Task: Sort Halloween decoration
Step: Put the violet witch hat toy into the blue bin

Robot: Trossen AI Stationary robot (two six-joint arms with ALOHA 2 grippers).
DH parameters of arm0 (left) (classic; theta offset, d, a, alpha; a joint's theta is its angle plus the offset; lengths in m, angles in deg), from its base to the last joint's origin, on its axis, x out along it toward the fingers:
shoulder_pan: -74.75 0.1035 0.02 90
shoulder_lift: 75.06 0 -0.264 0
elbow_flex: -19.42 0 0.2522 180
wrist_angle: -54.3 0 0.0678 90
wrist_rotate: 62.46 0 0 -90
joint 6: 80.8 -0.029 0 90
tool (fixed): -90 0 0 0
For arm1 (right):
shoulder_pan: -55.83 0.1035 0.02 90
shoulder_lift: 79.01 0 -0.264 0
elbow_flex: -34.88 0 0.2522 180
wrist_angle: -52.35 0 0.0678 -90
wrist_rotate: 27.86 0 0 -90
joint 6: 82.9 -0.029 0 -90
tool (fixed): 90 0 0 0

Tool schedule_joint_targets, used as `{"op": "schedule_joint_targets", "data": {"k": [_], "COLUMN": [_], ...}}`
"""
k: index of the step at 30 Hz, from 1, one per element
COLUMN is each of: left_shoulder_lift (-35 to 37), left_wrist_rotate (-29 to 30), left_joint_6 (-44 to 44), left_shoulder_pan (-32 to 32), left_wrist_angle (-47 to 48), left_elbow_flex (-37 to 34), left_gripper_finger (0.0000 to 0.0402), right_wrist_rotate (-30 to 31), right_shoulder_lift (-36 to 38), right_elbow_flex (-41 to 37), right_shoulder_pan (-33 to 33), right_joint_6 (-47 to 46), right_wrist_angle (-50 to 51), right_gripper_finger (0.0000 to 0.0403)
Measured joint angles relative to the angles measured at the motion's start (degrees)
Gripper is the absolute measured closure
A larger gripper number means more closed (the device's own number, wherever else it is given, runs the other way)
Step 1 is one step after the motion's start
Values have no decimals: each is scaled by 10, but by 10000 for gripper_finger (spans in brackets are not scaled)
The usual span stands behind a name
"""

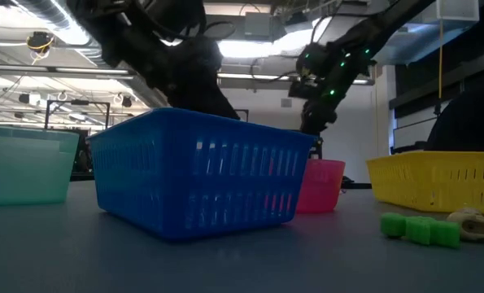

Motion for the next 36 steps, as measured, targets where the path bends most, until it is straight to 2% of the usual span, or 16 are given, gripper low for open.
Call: {"op": "schedule_joint_targets", "data": {"k": [13,20,36], "left_shoulder_lift": [0,0,0], "left_wrist_rotate": [0,0,0], "left_joint_6": [3,6,8], "left_shoulder_pan": [-5,-5,-5], "left_wrist_angle": [-1,0,-4], "left_elbow_flex": [-3,-3,-3], "left_gripper_finger": [237,237,237], "right_wrist_rotate": [1,30,13], "right_shoulder_lift": [-97,-126,-132], "right_elbow_flex": [28,28,28], "right_shoulder_pan": [-6,-15,-18], "right_joint_6": [34,34,48], "right_wrist_angle": [12,14,12], "right_gripper_finger": [244,244,244]}}
